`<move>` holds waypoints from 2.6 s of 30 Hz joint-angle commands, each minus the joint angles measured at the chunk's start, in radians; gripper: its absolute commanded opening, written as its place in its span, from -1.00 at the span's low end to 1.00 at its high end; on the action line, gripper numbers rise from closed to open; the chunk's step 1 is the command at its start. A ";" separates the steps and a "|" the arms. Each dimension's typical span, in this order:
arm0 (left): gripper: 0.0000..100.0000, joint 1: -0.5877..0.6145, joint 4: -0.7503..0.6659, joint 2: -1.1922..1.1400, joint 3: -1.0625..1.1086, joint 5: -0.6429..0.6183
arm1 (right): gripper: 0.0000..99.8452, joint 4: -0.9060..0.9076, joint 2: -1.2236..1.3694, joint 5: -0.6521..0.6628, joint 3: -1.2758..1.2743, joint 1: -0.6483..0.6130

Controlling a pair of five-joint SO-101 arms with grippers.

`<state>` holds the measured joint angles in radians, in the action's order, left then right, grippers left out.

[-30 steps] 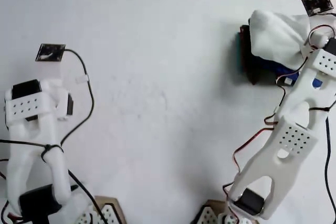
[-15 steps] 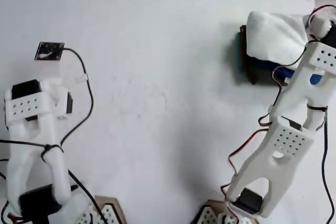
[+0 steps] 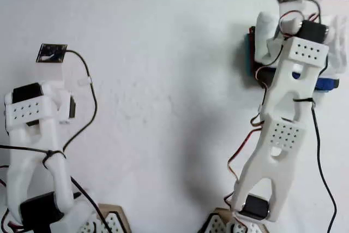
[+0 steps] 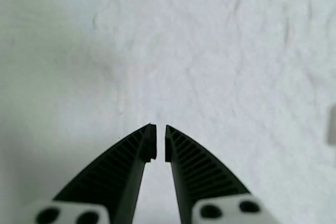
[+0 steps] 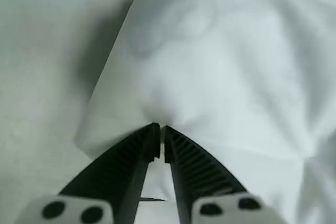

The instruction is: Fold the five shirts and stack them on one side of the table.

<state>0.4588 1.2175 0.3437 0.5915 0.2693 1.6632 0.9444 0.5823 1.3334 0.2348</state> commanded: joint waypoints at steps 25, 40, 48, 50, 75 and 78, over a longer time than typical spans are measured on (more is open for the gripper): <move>-0.88 -0.008 -0.011 0.044 -0.010 -0.006 | -0.96 -0.265 0.094 0.005 0.141 0.139; -0.88 -0.002 -0.006 0.046 -0.005 0.000 | -0.96 -0.427 0.223 0.005 0.321 0.231; -0.88 -0.003 -0.006 0.046 -0.007 0.000 | -0.96 -0.403 0.084 -0.092 0.302 0.214; -0.88 -0.005 -0.008 0.046 -0.005 -0.002 | -0.96 -0.444 0.088 -0.107 0.299 0.189; -0.88 -0.009 0.083 0.048 -0.071 0.000 | -0.96 -0.631 0.157 -0.181 0.313 0.263; -0.88 -0.009 0.158 0.049 -0.142 0.000 | -0.96 -0.587 0.059 -0.281 0.308 0.255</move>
<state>0.4588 1.3126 0.3452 0.5332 0.2693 1.0434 1.1745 0.3751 1.6187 0.4833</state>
